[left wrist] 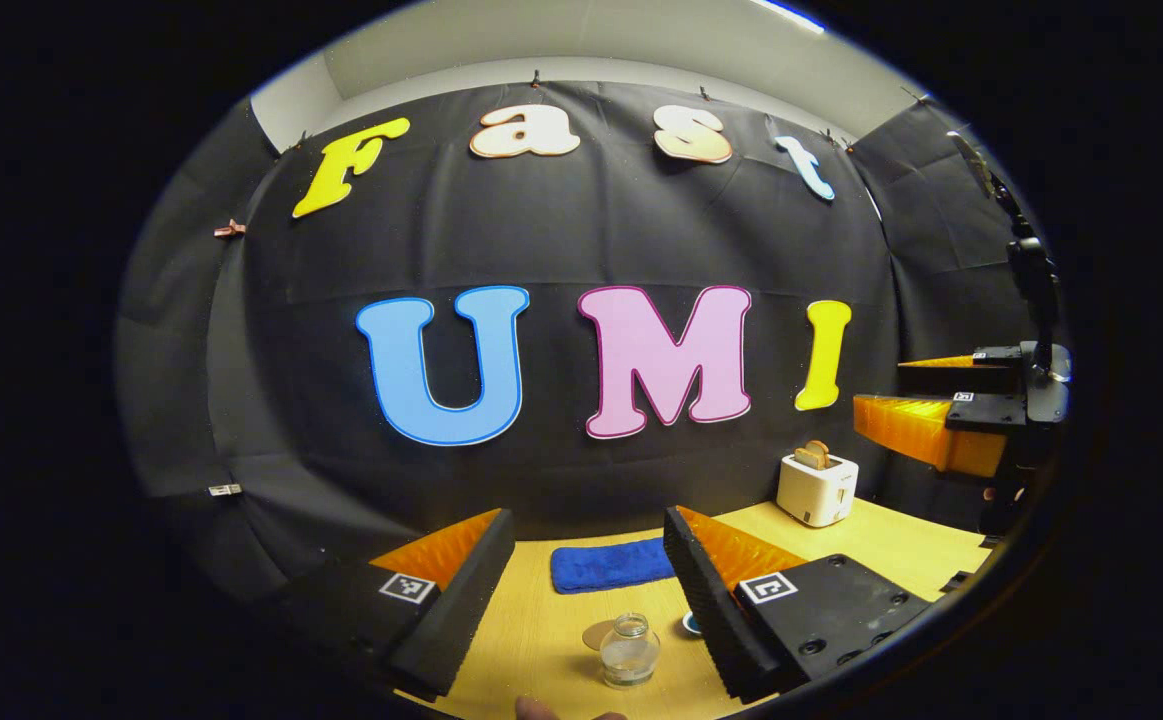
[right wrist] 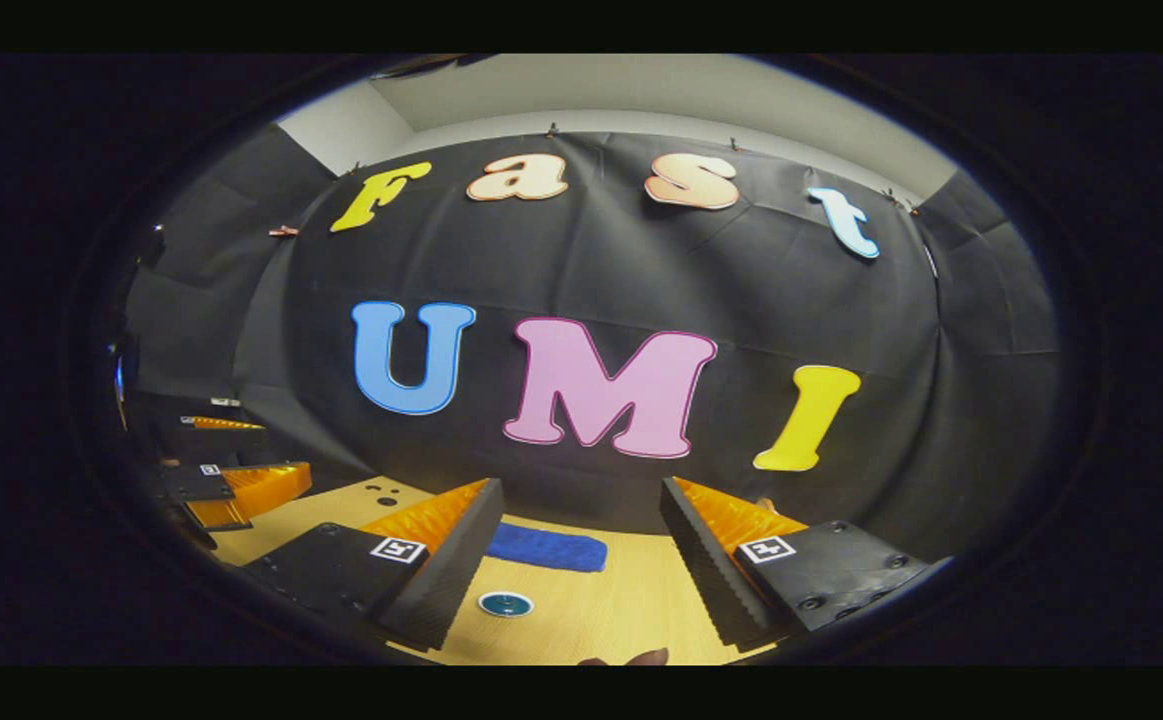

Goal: Open the teacup lid with one hand, grasp the water bottle and pour water into the teacup with the other hand; after pouring, place the water bottle on the coaster and then close the teacup lid.

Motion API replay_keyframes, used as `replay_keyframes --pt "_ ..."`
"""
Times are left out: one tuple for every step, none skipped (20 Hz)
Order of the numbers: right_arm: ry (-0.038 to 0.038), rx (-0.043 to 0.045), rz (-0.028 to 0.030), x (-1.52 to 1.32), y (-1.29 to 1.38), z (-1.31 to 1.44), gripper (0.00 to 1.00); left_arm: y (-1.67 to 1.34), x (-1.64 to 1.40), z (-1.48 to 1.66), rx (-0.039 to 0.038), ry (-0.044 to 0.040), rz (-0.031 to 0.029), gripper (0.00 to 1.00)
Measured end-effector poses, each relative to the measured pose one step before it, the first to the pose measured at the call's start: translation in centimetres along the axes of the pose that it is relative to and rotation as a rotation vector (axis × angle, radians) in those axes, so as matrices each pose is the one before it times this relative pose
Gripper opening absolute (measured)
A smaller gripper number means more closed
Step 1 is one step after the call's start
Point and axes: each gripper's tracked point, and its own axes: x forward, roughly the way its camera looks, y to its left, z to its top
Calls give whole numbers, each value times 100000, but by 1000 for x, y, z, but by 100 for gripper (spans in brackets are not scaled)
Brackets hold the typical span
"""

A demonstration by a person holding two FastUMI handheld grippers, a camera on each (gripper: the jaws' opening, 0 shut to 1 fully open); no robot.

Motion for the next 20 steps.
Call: replay_keyframes --pt "243 -59 899 84 202 -360 97 -66 -32 -186 -54 320 -170 94" --pt "380 -166 957 143 319 -551 97 -186 -90 -565 -338 367 -487 94" --pt "650 -247 1026 208 394 -819 97 -231 4 -429 -203 621 -493 94" --pt "925 92 1007 266 273 -701 97 -187 77 -796 -173 1141 -401 94" --pt "997 285 1540 344 666 -1070 96 -203 23 -831 -251 628 -588 94" --pt "947 310 1289 316 476 -1058 97 -233 128 -818 -64 937 -644 94" --pt "1057 578 1293 515 475 -1199 97 -246 104 -1232 92 1155 -517 94" --pt "1475 475 1284 444 480 -1365 97 -253 318 -1194 333 1578 -138 94" --pt "1440 410 1118 686 401 -1586 98 -244 329 -1495 312 1988 -132 94" --pt "1437 247 961 554 302 -1493 98 -232 293 -1409 119 1853 -117 94" --pt "914 162 752 685 307 -1525 98 -197 257 -1568 -110 1359 18 95" --pt "910 260 614 689 196 -1477 98 -246 363 -1541 -72 1749 79 94" --pt "897 248 969 671 244 -1588 96 -258 435 -1806 61 1587 287 94" --pt "1123 181 844 732 158 -1616 96 -262 508 -1702 285 2149 187 95" --pt "888 305 1392 715 257 -1681 96 -216 422 -1818 261 1594 90 95" --pt "851 147 1075 736 241 -1520 98 -233 507 -1479 -23 1093 39 94" --pt "712 209 825 764 95 -1582 98 -178 595 -1562 -375 825 117 95" --pt "1050 415 673 638 49 -1540 98 -119 699 -1473 -786 1000 312 95" --pt "1226 742 628 865 33 -1629 97 -169 663 -1573 -1014 1262 78 95" --pt "1340 926 669 671 118 -1461 97 -69 573 -1168 -833 1033 -43 95"
